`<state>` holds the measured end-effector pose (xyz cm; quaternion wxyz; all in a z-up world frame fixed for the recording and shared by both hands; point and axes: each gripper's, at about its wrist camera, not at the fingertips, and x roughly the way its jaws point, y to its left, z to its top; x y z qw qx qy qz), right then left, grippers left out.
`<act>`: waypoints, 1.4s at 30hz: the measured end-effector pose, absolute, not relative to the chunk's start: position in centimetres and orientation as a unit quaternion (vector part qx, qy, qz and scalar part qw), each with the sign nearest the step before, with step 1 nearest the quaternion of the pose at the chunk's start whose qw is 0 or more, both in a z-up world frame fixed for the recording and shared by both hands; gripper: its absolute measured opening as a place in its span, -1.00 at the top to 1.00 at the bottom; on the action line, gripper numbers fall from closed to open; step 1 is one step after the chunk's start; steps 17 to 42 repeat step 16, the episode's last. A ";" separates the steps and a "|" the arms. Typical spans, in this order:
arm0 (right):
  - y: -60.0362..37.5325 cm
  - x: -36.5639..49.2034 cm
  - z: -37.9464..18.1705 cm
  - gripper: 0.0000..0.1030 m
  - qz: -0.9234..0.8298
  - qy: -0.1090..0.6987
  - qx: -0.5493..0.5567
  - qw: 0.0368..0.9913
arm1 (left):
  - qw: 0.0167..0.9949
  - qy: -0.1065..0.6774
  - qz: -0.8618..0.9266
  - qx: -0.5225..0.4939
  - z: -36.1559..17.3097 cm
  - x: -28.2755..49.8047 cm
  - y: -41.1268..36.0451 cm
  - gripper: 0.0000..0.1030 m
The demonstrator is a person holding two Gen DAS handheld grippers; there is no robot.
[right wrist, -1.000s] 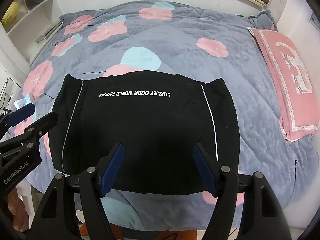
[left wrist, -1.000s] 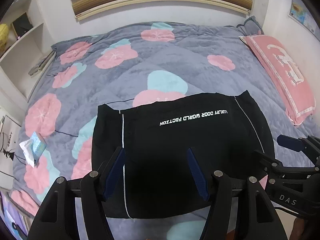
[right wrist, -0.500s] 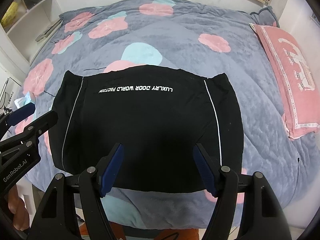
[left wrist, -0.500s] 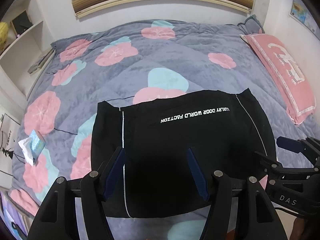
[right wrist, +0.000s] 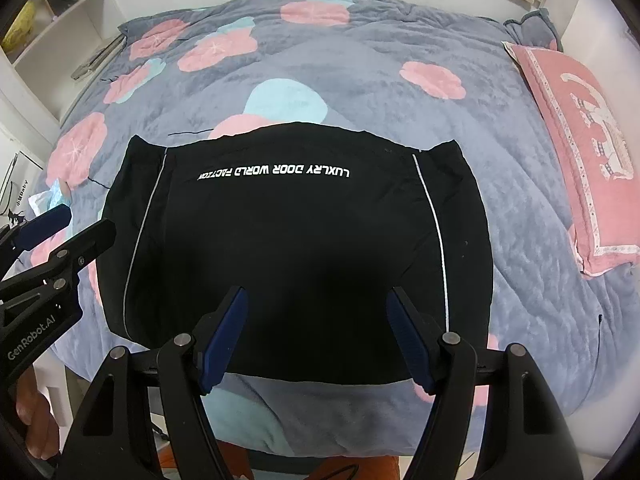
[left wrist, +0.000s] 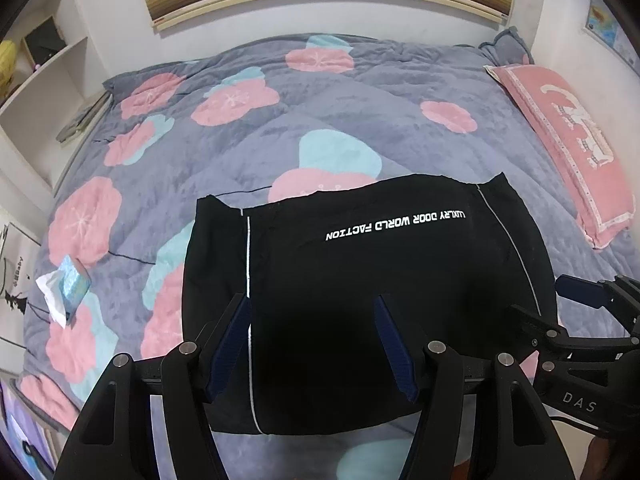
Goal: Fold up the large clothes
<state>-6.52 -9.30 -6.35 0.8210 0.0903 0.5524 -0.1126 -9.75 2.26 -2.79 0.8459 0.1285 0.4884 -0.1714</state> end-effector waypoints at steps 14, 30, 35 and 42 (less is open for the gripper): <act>-9.4 -6.2 -7.1 -0.43 -0.112 0.558 0.094 0.817 | 0.861 0.458 -0.186 0.124 -2.3 -9.8 2.5 -0.27; -9.5 -6.2 -7.1 -0.43 -0.113 0.557 0.094 0.817 | 0.860 0.458 -0.188 0.124 -2.3 -9.6 2.5 -0.27; -9.5 -6.2 -7.1 -0.43 -0.113 0.557 0.094 0.817 | 0.860 0.458 -0.188 0.124 -2.3 -9.6 2.5 -0.27; -9.5 -6.2 -7.1 -0.43 -0.113 0.557 0.094 0.817 | 0.860 0.458 -0.188 0.124 -2.3 -9.6 2.5 -0.27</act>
